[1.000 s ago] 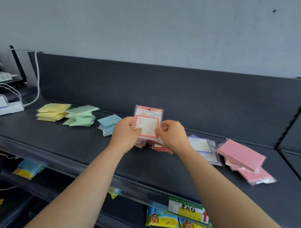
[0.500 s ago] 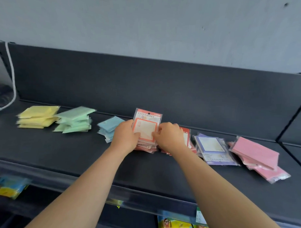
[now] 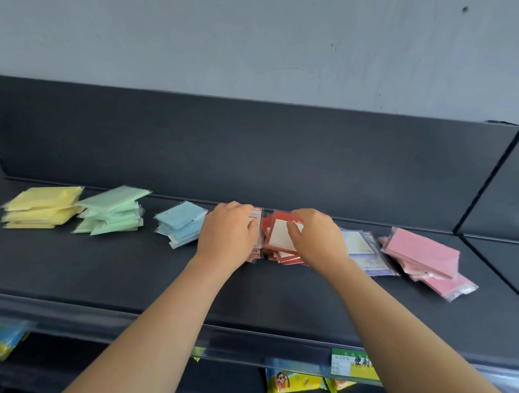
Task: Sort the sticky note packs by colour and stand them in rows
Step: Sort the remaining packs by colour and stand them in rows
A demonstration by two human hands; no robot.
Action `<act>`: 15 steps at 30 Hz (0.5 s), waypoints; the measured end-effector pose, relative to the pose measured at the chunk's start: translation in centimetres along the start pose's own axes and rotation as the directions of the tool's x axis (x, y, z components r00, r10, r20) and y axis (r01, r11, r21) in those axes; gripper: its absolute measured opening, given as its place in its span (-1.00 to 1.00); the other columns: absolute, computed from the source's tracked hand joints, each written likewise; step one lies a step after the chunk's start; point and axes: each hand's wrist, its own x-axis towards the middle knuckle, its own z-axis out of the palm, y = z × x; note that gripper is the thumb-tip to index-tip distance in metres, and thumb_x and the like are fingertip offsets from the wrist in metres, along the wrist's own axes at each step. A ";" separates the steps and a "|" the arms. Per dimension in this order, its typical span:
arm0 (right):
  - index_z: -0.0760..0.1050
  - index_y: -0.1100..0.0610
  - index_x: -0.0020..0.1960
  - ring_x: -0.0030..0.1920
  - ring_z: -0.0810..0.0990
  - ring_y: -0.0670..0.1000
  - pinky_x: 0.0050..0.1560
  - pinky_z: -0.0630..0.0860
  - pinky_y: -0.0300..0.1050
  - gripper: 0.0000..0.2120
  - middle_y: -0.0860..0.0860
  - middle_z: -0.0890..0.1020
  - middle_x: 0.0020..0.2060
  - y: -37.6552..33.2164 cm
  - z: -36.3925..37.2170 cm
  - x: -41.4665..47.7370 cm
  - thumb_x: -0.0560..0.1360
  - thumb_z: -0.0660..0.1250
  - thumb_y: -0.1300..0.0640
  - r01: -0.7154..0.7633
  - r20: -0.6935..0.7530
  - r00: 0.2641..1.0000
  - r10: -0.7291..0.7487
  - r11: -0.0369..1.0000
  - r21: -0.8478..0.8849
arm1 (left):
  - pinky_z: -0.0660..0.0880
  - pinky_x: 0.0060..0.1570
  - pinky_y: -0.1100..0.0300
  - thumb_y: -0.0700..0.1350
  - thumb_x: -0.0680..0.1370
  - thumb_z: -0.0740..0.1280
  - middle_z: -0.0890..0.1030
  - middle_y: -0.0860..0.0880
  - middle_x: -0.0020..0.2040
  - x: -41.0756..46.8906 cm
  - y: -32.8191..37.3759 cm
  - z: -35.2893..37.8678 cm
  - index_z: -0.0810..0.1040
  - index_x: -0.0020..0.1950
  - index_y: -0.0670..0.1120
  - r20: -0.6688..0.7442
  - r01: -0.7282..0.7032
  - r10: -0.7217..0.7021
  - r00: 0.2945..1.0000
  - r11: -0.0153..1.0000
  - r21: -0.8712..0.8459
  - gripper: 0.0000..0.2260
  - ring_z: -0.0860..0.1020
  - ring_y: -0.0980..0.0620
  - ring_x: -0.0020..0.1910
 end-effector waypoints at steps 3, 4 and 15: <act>0.48 0.20 -0.11 -0.07 0.52 0.16 -0.19 0.39 -0.08 -0.81 0.06 0.56 -0.15 2.3 -1.2 -1.1 0.55 0.15 0.13 -0.013 -0.021 1.000 0.012 0.999 -0.045 | 0.41 0.06 0.09 -0.03 0.62 0.17 0.59 -0.02 0.13 -0.2 2.6 0.5 0.56 0.21 -0.08 0.012 -0.062 0.062 0.998 0.998 0.007 -0.73 0.50 -0.06 0.11; 0.48 0.20 -0.10 -0.06 0.52 0.16 -0.19 0.38 -0.07 -0.81 0.07 0.57 -0.14 3.1 -1.9 -1.6 0.55 0.15 0.14 -0.016 -0.029 0.999 0.014 0.998 -0.062 | 0.42 0.07 0.09 -0.03 0.61 0.18 0.60 -0.03 0.12 -0.3 3.6 0.8 0.56 0.21 -0.09 0.020 -0.075 0.075 0.997 0.997 -0.001 -0.73 0.50 -0.06 0.11; 0.54 0.23 0.15 0.15 0.51 0.13 0.09 0.45 -0.01 -0.72 0.08 0.60 0.13 17.0 -10.7 -7.5 0.58 0.18 0.10 -0.133 -0.111 0.987 0.117 0.979 -0.153 | 0.44 0.06 0.06 -0.03 0.60 0.21 0.61 -0.01 0.14 -2.1 19.5 5.7 0.60 0.17 -0.05 0.057 -0.251 0.257 0.965 0.963 -0.102 -0.76 0.52 -0.09 0.08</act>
